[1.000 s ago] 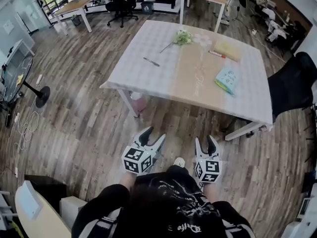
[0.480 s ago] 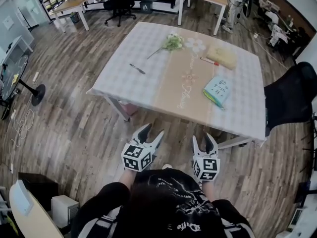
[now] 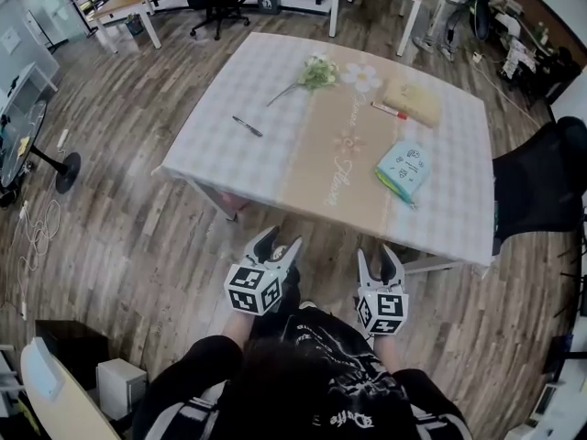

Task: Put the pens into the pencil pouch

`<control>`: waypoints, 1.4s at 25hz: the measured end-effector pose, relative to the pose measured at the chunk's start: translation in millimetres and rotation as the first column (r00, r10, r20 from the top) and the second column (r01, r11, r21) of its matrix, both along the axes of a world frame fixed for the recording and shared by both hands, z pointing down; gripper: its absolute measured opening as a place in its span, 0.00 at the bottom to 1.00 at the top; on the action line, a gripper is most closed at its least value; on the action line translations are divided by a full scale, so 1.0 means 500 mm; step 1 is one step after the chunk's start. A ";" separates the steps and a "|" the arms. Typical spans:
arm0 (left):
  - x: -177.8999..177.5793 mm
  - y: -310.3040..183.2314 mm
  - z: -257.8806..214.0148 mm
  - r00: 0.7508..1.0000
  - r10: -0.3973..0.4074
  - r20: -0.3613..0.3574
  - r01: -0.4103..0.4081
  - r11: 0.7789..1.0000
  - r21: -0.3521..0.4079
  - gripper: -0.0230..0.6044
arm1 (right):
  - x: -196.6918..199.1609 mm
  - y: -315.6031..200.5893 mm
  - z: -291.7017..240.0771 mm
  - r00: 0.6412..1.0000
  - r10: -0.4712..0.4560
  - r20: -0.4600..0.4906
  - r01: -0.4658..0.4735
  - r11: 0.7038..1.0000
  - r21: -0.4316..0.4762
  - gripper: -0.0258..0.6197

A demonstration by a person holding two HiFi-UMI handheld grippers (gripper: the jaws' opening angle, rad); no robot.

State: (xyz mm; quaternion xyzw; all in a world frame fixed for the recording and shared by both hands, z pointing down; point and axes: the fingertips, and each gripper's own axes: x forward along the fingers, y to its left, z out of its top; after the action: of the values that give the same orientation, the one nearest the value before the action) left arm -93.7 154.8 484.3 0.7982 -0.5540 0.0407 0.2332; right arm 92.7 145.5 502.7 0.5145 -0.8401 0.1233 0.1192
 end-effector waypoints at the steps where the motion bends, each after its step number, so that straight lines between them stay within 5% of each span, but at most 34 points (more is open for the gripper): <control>1: -0.005 -0.016 0.003 1.000 -0.004 0.009 0.004 1.000 0.002 0.44 | -0.001 -0.011 0.002 1.000 0.005 0.013 -0.005 1.000 -0.002 0.33; 24: -0.263 -0.520 0.044 0.981 -0.143 0.133 0.152 0.986 -0.060 0.44 | -0.126 -0.430 0.003 0.991 0.116 -0.067 -0.117 0.993 -0.003 0.33; 35: -0.372 -0.676 0.112 0.945 -0.267 0.187 0.297 0.942 -0.159 0.44 | -0.196 -0.511 0.011 0.984 0.147 -0.097 -0.148 0.989 0.002 0.33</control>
State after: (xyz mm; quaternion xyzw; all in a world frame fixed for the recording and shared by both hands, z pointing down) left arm -279.8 -183.4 540.6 0.6792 -0.6737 0.1232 0.2637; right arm -5.1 -109.9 508.2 0.5803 -0.7926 0.1089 0.1519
